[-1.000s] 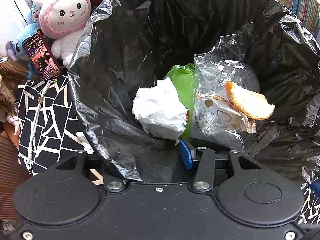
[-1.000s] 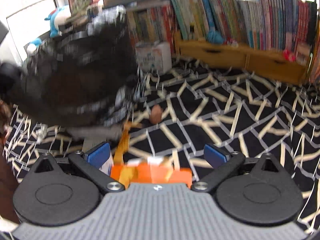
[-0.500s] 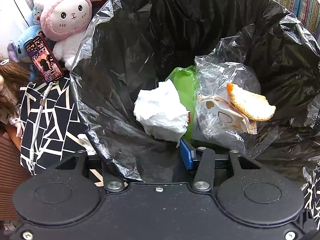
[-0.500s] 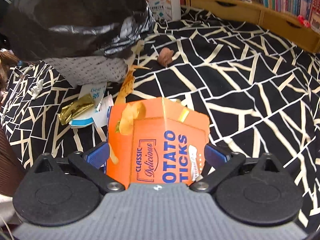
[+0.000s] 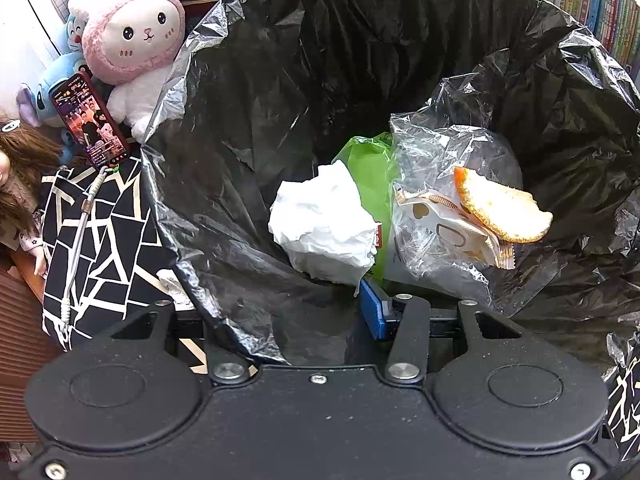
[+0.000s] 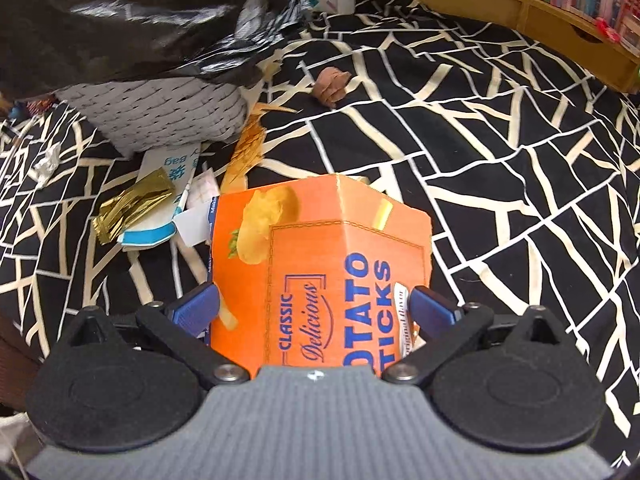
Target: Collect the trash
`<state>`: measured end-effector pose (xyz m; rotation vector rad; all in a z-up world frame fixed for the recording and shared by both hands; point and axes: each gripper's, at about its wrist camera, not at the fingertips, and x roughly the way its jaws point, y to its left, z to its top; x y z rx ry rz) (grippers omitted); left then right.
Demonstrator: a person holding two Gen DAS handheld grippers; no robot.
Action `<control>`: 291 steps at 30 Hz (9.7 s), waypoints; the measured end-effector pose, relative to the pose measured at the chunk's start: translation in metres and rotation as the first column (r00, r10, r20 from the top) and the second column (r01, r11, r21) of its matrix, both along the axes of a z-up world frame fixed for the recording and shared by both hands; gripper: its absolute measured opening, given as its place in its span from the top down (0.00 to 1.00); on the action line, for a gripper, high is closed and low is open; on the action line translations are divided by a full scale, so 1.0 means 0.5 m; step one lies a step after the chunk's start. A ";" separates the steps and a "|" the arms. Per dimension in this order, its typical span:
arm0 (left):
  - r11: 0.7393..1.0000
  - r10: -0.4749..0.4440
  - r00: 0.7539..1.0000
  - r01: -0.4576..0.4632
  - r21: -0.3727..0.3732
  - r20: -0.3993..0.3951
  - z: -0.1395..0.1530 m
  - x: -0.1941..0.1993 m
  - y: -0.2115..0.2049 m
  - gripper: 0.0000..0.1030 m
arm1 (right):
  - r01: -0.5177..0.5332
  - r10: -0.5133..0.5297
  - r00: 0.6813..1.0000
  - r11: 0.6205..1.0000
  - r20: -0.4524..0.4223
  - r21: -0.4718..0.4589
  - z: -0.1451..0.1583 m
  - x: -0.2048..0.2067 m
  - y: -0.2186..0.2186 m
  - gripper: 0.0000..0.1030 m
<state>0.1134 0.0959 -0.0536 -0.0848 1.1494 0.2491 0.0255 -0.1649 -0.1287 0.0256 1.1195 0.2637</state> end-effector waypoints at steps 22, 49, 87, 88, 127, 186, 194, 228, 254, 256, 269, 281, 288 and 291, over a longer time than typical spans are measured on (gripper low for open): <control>1.000 0.002 1.000 -0.002 -0.002 0.006 0.003 0.004 0.002 0.56 | 0.053 -0.056 0.998 0.994 0.023 0.094 0.029 0.009 -0.042 0.41; 1.000 -0.003 1.000 0.004 -0.030 0.019 0.004 0.002 0.007 0.54 | -0.024 0.025 1.000 0.999 -0.007 0.027 0.066 0.020 -0.057 0.00; 0.998 0.014 1.000 -0.012 -0.058 0.028 0.006 0.001 0.013 0.52 | 0.391 -0.245 0.859 0.881 -0.450 0.266 0.023 0.143 -0.148 0.16; 0.998 0.015 0.999 -0.013 -0.061 0.029 0.006 0.001 0.014 0.51 | 0.444 -0.274 0.827 0.855 -0.491 0.270 0.016 0.142 -0.162 0.13; 0.995 0.017 0.999 -0.013 -0.103 0.045 0.006 -0.003 0.022 0.46 | 0.772 -0.457 0.524 0.611 -0.718 0.175 -0.009 0.136 -0.200 0.42; 0.993 0.019 0.998 -0.012 -0.120 0.058 0.006 -0.004 0.025 0.43 | 0.845 -0.414 0.392 0.514 -0.821 0.145 -0.098 0.088 -0.208 0.00; 0.993 0.019 0.998 -0.012 -0.122 0.059 0.005 -0.004 0.025 0.43 | 0.891 -0.412 0.328 0.433 -0.850 0.134 -0.121 0.102 -0.192 0.00; 0.992 0.017 0.998 -0.010 -0.123 0.060 0.006 -0.005 0.026 0.42 | 0.784 -0.394 0.583 0.502 -0.710 0.365 0.026 0.149 -0.200 0.11; 0.993 0.014 0.998 -0.007 -0.121 0.060 0.004 -0.005 0.024 0.42 | 0.540 -0.420 0.840 0.582 -0.344 0.608 0.256 0.201 -0.247 0.11; 0.993 0.014 0.998 -0.007 -0.121 0.060 0.004 -0.005 0.024 0.42 | 0.504 -0.418 0.860 0.608 -0.292 0.613 0.286 0.209 -0.248 0.11; 0.993 0.011 0.998 -0.004 -0.119 0.060 0.004 -0.006 0.023 0.43 | 0.236 -0.319 0.948 0.679 -0.010 0.695 0.454 0.253 -0.195 0.11; 0.993 0.009 0.998 -0.002 -0.118 0.060 0.004 -0.006 0.021 0.43 | -0.011 -0.094 0.987 0.760 0.127 0.649 0.507 0.287 -0.041 0.37; 0.993 0.009 0.998 -0.002 -0.120 0.061 0.004 -0.006 0.023 0.42 | -0.015 -0.036 0.997 0.783 0.069 0.622 0.470 0.297 0.006 0.45; 0.993 0.010 0.998 -0.002 -0.121 0.062 0.005 -0.007 0.023 0.42 | -0.020 -0.016 0.998 0.784 0.053 0.620 0.461 0.297 0.023 0.52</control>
